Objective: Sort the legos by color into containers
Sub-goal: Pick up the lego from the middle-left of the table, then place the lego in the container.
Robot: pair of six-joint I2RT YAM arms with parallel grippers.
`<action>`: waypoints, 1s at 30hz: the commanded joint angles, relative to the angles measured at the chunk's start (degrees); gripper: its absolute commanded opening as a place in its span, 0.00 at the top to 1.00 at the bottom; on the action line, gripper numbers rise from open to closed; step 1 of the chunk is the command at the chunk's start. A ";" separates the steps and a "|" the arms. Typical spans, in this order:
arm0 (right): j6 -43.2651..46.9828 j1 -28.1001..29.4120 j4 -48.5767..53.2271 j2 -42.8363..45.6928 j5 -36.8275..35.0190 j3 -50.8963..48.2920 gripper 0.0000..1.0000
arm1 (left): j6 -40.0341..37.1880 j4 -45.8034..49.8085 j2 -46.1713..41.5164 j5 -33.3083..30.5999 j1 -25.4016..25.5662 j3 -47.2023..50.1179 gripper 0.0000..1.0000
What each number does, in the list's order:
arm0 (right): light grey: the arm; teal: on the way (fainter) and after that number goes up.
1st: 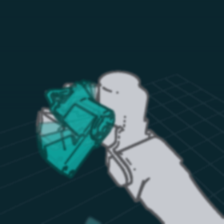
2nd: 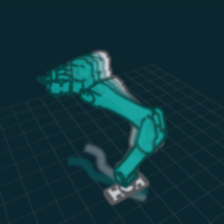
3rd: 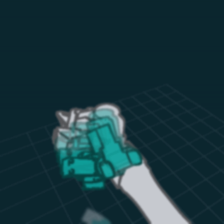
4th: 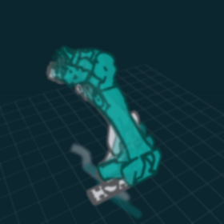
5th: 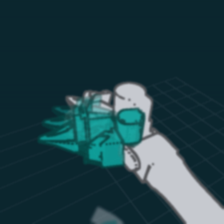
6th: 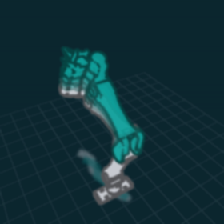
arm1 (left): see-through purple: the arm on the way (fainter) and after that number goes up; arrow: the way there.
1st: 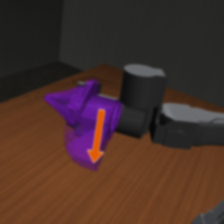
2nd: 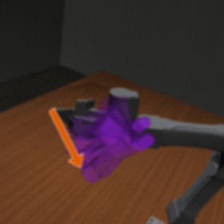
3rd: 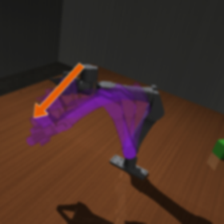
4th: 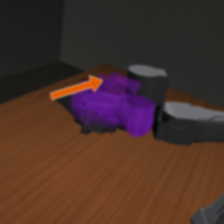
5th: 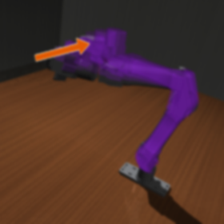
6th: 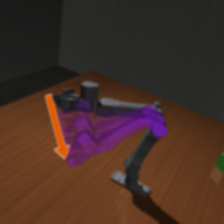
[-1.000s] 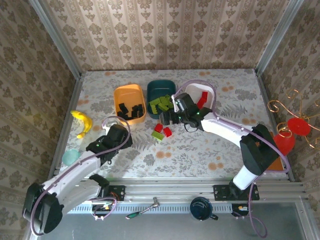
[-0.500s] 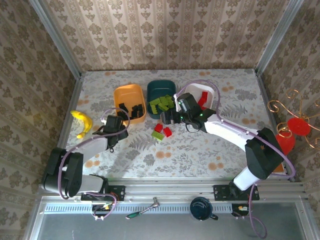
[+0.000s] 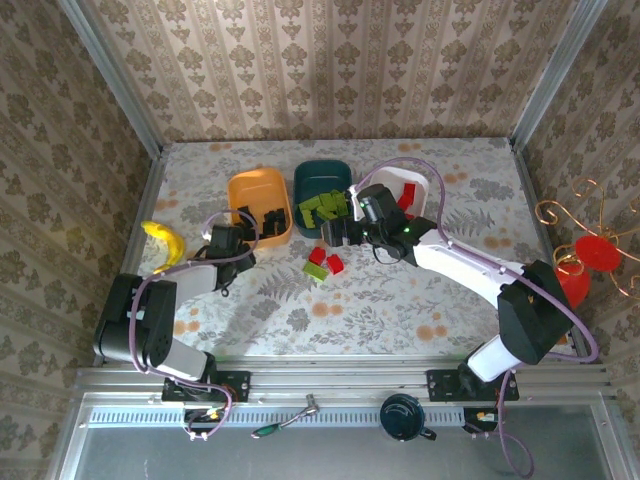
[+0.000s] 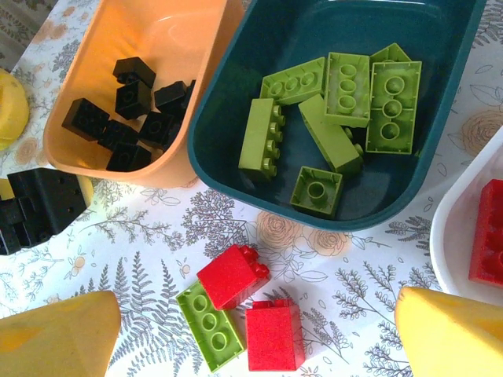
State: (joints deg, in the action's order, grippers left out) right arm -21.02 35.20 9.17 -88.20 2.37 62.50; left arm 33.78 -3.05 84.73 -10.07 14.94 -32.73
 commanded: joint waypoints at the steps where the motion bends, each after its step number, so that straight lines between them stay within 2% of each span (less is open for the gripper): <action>1: 0.23 0.04 -0.24 1.89 -0.35 -1.28 0.08 | -0.39 -1.82 2.35 0.23 -1.42 -1.57 0.37; 6: -0.06 0.04 -0.22 2.36 -0.33 -1.80 0.08 | -0.19 -1.42 3.53 -0.29 -1.49 -2.60 0.56; 10: 0.01 0.04 0.14 2.99 -0.43 -2.35 0.09 | 0.13 -0.89 2.90 -0.08 -1.65 -2.30 0.64; 13: -0.02 0.04 0.21 3.74 -0.43 -3.13 0.08 | 0.87 -0.31 -0.86 0.81 -0.80 -0.22 0.67; 16: -0.13 0.04 0.00 5.23 -0.74 -4.53 0.08 | 1.70 2.59 -8.68 0.63 2.65 2.28 0.69; 18: -0.49 0.04 -0.18 6.40 -1.17 -6.01 0.08 | 2.40 6.78 -14.69 -0.91 7.07 2.22 0.69; 22: -2.01 0.04 -1.38 8.06 -1.58 -9.49 0.08 | 3.05 11.01 -19.46 -1.40 15.00 -2.61 0.69; 25: -2.93 0.04 -1.61 9.83 -2.02 -11.52 0.09 | 1.49 11.92 -14.36 0.37 18.32 -11.23 0.69; 30: -3.42 0.04 -0.31 11.39 -2.67 -14.07 0.08 | -2.40 12.89 2.82 2.88 22.11 -29.19 0.69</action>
State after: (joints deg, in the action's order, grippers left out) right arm -23.07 35.20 8.93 -79.20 1.69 49.69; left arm 34.39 7.60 80.44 -9.04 35.44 -55.13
